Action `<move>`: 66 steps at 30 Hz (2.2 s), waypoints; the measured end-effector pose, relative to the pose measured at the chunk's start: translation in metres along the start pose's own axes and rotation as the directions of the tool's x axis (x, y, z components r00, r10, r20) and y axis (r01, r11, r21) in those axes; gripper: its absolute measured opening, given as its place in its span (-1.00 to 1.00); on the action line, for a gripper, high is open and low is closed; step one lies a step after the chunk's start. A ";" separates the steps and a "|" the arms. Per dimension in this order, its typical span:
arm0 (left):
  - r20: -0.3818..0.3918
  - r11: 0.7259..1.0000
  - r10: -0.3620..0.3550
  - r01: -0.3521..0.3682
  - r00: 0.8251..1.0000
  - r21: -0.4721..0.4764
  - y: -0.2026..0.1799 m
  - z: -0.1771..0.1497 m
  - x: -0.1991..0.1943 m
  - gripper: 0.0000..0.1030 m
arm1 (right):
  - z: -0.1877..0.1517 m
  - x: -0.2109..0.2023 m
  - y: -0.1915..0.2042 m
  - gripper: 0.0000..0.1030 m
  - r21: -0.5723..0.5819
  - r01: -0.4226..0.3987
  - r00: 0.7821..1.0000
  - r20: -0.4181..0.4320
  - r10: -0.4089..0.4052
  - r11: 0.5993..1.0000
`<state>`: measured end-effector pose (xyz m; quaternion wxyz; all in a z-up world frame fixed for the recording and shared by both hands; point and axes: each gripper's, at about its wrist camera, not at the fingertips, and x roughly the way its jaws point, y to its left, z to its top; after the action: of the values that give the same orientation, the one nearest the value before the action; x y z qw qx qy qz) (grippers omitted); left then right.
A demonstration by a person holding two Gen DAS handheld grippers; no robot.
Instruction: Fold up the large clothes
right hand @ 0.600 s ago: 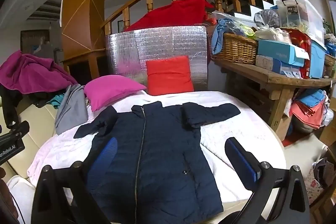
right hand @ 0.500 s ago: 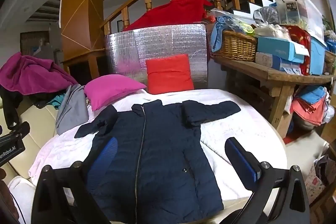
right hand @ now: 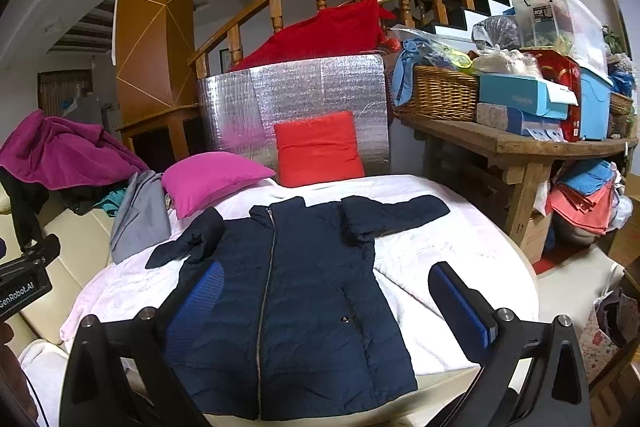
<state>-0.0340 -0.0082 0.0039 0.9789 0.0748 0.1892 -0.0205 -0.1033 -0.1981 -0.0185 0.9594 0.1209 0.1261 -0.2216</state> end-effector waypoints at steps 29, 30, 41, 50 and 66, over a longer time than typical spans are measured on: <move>-0.037 0.999 0.011 -0.009 0.999 0.049 -0.018 0.010 0.044 1.00 | 0.006 0.050 0.000 1.00 0.000 0.016 0.999 -0.035 -0.016 1.000; -0.039 0.999 0.011 -0.009 0.999 0.051 -0.019 0.010 0.047 1.00 | 0.007 0.054 -0.001 1.00 0.005 0.017 0.999 -0.037 -0.017 1.000; -0.176 0.996 -0.041 0.054 0.984 0.070 -0.070 0.007 0.153 1.00 | 0.028 0.134 -0.052 1.00 0.132 0.021 0.999 -0.045 -0.015 0.991; -0.467 0.994 -0.058 0.095 0.883 0.056 -0.134 -0.048 0.328 1.00 | 0.025 0.309 -0.192 1.00 0.512 0.012 0.978 -0.183 0.096 0.859; -0.591 0.974 -0.077 0.187 0.803 0.128 -0.172 -0.089 0.405 1.00 | -0.041 0.543 -0.266 0.64 0.856 0.010 0.859 -0.273 0.434 0.517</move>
<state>0.2972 -0.1689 -0.2526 0.8590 0.1521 0.4819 -0.0819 0.2405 -0.6327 -0.2640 0.7459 0.6248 0.2097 -0.0964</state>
